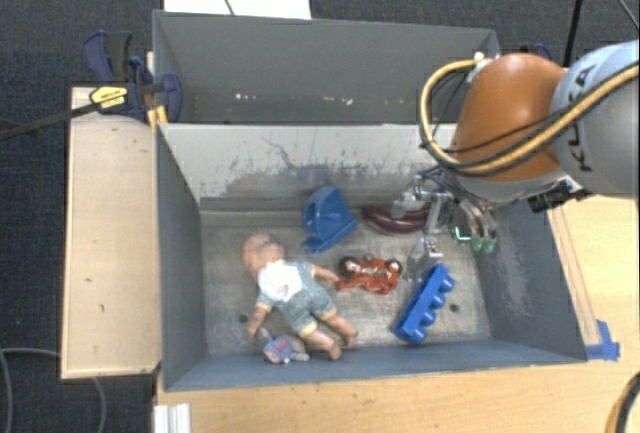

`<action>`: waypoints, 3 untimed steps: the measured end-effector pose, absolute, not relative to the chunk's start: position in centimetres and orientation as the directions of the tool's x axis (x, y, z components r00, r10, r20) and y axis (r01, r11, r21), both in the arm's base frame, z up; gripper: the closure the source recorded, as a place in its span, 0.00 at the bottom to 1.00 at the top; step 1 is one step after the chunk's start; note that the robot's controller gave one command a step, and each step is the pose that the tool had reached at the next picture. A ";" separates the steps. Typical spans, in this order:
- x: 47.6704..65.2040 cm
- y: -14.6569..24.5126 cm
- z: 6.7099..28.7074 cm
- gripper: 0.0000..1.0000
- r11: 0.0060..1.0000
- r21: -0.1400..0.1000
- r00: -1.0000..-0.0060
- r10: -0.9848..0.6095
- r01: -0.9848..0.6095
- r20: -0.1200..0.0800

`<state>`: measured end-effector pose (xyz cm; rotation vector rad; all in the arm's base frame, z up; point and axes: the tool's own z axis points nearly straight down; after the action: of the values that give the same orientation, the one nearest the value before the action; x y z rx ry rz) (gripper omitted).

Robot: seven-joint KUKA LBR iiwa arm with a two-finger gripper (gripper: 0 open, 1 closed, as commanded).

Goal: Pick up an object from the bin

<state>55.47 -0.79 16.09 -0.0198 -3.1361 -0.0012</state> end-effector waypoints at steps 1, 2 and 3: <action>55.7 -0.8 16.5 0.00 1.000 0.001 -1.000 0.012 0.012 -0.003; 56.5 -0.6 11.4 0.00 0.999 0.000 -0.999 -0.051 -0.051 -0.010; 57.5 0.5 8.3 1.00 0.993 -0.004 -0.993 -0.119 -0.119 0.007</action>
Offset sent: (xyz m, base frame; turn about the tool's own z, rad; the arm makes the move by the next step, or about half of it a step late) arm 0.0126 0.0037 -0.0909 -0.1027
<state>57.49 0.51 8.35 0.1862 -3.1296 0.0068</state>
